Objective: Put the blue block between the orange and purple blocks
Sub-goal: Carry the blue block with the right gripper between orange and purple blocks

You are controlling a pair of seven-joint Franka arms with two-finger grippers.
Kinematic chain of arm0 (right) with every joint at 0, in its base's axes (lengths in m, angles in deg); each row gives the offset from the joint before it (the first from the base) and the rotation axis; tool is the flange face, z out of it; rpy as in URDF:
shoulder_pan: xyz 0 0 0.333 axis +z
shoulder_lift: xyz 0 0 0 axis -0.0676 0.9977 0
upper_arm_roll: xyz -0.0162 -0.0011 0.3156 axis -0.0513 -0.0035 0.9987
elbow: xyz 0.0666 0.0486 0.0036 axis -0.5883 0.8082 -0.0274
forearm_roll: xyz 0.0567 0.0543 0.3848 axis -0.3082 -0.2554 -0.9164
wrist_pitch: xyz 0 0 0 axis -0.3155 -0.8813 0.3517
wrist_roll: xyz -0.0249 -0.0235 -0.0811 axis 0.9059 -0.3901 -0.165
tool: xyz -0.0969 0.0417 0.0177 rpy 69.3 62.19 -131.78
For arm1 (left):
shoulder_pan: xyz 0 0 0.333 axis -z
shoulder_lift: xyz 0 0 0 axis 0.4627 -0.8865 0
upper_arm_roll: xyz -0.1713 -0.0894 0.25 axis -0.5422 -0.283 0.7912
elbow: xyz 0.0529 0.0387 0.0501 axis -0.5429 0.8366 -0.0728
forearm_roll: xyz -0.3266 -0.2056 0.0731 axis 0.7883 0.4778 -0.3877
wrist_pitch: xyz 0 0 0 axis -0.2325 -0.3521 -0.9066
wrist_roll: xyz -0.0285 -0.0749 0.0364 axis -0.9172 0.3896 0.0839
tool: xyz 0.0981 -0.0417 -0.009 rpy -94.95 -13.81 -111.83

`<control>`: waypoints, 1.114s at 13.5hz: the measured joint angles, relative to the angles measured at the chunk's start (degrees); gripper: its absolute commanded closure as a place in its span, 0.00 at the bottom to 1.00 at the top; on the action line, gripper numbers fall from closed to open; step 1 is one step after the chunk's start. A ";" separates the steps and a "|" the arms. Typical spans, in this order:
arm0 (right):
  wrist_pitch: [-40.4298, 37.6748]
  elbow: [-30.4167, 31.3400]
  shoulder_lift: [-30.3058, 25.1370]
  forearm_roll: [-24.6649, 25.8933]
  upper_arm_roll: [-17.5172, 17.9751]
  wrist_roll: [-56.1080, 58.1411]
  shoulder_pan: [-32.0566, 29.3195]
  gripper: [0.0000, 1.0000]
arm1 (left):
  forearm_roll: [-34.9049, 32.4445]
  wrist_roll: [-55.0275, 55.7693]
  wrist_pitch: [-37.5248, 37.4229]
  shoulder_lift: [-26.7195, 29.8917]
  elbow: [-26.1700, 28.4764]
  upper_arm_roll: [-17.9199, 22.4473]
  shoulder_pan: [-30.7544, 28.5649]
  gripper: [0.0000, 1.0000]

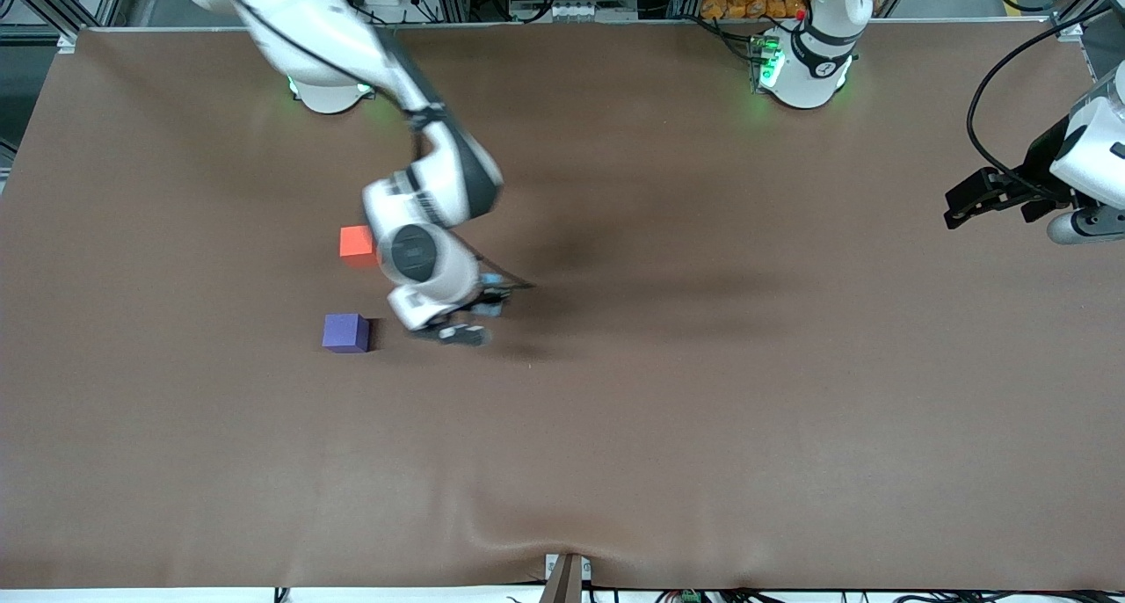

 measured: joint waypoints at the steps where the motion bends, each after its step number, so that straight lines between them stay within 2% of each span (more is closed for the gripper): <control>1: -4.12 0.08 -2.53 -0.02 -0.11 5.35 -4.39 0.94 | 0.00 0.00 0.00 0.00 0.02 -0.04 0.00 0.00; 3: -8.56 2.72 -6.91 0.01 -0.16 15.11 -12.14 0.92 | 0.00 0.00 0.03 0.00 0.06 -0.08 0.00 0.00; 6: -7.99 10.08 -9.11 2.34 -0.15 22.23 -17.45 0.90 | 0.00 0.00 0.06 0.00 0.09 -0.19 0.00 0.00; 11: 2.01 18.97 -8.47 3.37 0.65 28.60 -18.14 0.90 | 0.00 0.00 0.12 0.00 0.15 -0.23 0.00 0.00; 15: 4.03 19.90 -6.77 3.47 1.16 29.16 -16.81 0.89 | 0.00 0.00 0.31 0.00 0.19 -0.23 0.00 0.00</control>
